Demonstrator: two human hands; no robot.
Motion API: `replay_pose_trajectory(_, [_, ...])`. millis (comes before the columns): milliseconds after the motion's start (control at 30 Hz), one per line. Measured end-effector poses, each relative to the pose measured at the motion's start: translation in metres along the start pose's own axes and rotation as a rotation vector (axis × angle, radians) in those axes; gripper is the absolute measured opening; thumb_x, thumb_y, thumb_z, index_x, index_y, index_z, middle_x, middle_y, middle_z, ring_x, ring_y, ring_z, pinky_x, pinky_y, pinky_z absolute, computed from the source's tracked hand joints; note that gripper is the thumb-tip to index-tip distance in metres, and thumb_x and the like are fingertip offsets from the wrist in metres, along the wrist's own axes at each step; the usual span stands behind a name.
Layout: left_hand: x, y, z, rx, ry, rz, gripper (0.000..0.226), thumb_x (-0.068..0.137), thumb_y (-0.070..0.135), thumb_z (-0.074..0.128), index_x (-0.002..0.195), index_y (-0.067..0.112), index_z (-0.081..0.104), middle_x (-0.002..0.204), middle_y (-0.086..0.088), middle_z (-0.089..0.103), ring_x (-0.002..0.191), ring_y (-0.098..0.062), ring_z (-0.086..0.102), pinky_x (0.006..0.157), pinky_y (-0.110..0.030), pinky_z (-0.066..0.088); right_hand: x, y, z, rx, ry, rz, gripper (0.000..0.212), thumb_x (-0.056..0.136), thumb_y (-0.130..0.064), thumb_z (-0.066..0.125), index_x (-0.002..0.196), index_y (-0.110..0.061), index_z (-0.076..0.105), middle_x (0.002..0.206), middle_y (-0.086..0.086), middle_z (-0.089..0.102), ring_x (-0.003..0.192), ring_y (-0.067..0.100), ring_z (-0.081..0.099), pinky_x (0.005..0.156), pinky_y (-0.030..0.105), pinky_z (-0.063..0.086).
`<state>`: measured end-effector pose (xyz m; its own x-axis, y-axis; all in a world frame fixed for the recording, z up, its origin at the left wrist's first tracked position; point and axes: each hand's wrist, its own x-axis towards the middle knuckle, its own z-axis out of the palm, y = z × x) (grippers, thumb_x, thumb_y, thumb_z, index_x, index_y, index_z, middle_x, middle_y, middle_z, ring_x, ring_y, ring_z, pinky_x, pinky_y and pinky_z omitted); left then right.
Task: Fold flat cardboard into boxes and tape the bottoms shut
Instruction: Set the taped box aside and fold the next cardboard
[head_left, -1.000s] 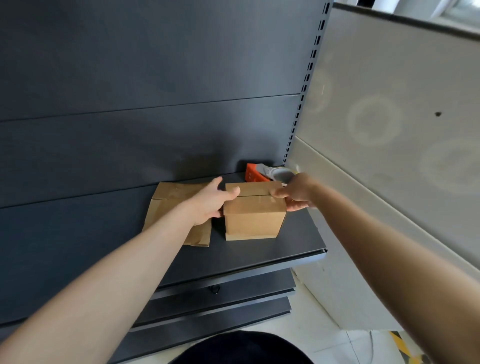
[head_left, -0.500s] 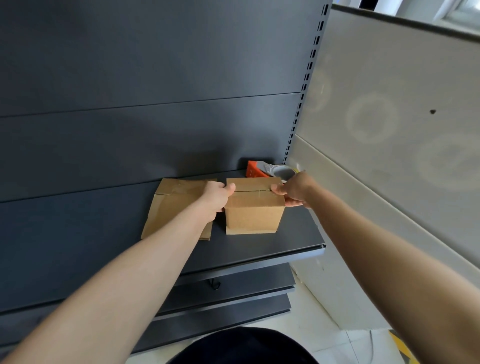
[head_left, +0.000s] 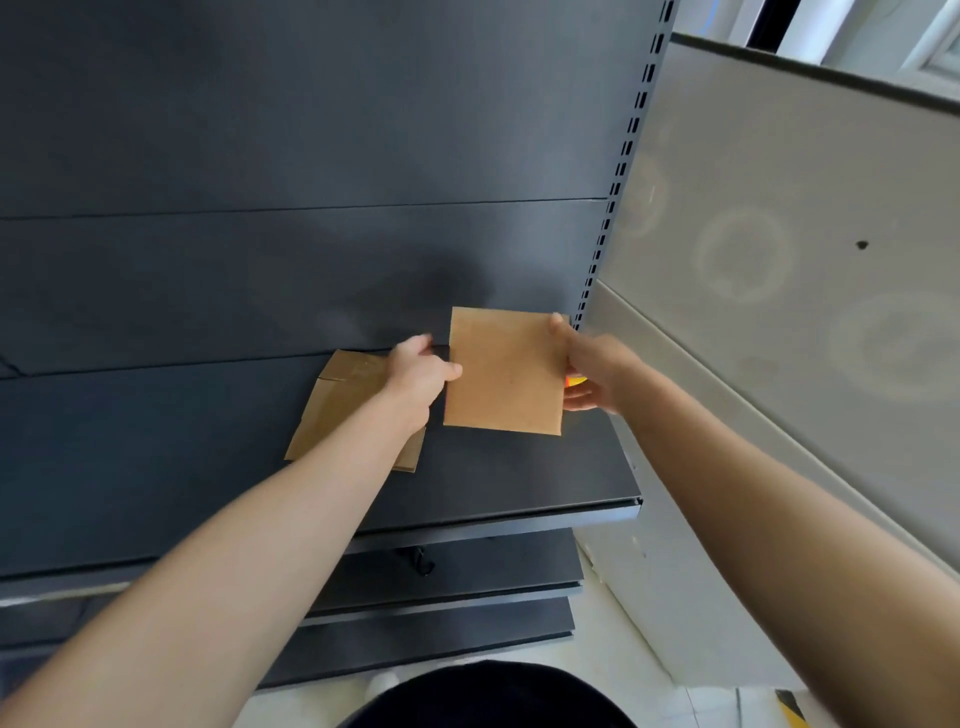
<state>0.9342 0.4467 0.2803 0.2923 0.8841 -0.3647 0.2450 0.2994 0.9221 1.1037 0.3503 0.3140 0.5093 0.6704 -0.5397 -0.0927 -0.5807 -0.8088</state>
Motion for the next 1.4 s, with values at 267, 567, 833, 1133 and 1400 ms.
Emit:
replay_pose_trajectory(267, [-0.027,-0.006,0.002,-0.297,0.025,-0.124,0.028,0.094,0.036,0.055,0.115,0.017,0.05,0.097,0.001,0.058,0.093,-0.014,0.055,0.076,-0.029,0.042,0.0,0.005,0.008,0.202,-0.05,0.067,0.075,0.085,-0.072,0.042,0.128,-0.011,0.052,0.127,0.012,0.057,0.114,0.033,0.055,0.095,0.054,0.042])
replay_pose_trajectory(567, [-0.028,0.0,-0.032,-0.232,0.249,-0.038,0.028,0.092,0.026,0.06,0.116,0.018,0.049,0.108,0.002,0.052,0.094,-0.013,0.051,0.093,-0.036,0.047,-0.009,-0.023,0.045,0.153,-0.116,-0.053,0.057,0.092,-0.062,0.041,0.117,-0.013,0.058,0.105,0.005,0.064,0.084,0.021,0.059,0.065,0.031,0.045])
replay_pose_trajectory(833, [-0.024,0.008,-0.143,-0.292,0.399,0.033,0.026,0.088,0.018,0.062,0.112,0.019,0.052,0.113,-0.006,0.057,0.105,-0.023,0.056,0.093,-0.039,0.05,-0.022,-0.065,0.15,0.091,-0.207,-0.127,0.061,0.093,-0.059,0.041,0.134,-0.014,0.047,0.131,0.005,0.056,0.116,0.027,0.055,0.102,0.042,0.044])
replay_pose_trajectory(1133, [-0.01,-0.027,-0.317,-0.357,0.62,-0.115,0.014,0.092,0.006,0.054,0.105,0.007,0.057,0.108,-0.014,0.059,0.099,-0.03,0.058,0.077,-0.039,0.054,-0.038,-0.076,0.323,0.001,-0.456,-0.051,0.061,0.092,-0.058,0.047,0.128,-0.009,0.052,0.125,0.006,0.06,0.107,0.026,0.06,0.1,0.04,0.047])
replay_pose_trajectory(1400, [0.001,-0.053,-0.401,-0.364,0.775,-0.212,0.028,0.093,0.008,0.058,0.12,0.001,0.058,0.124,-0.013,0.056,0.094,-0.025,0.051,0.087,-0.038,0.054,-0.023,-0.069,0.368,-0.127,-0.313,-0.028,0.047,0.093,-0.047,0.053,0.111,-0.004,0.059,0.102,-0.003,0.045,0.093,0.036,0.06,0.085,0.031,0.052])
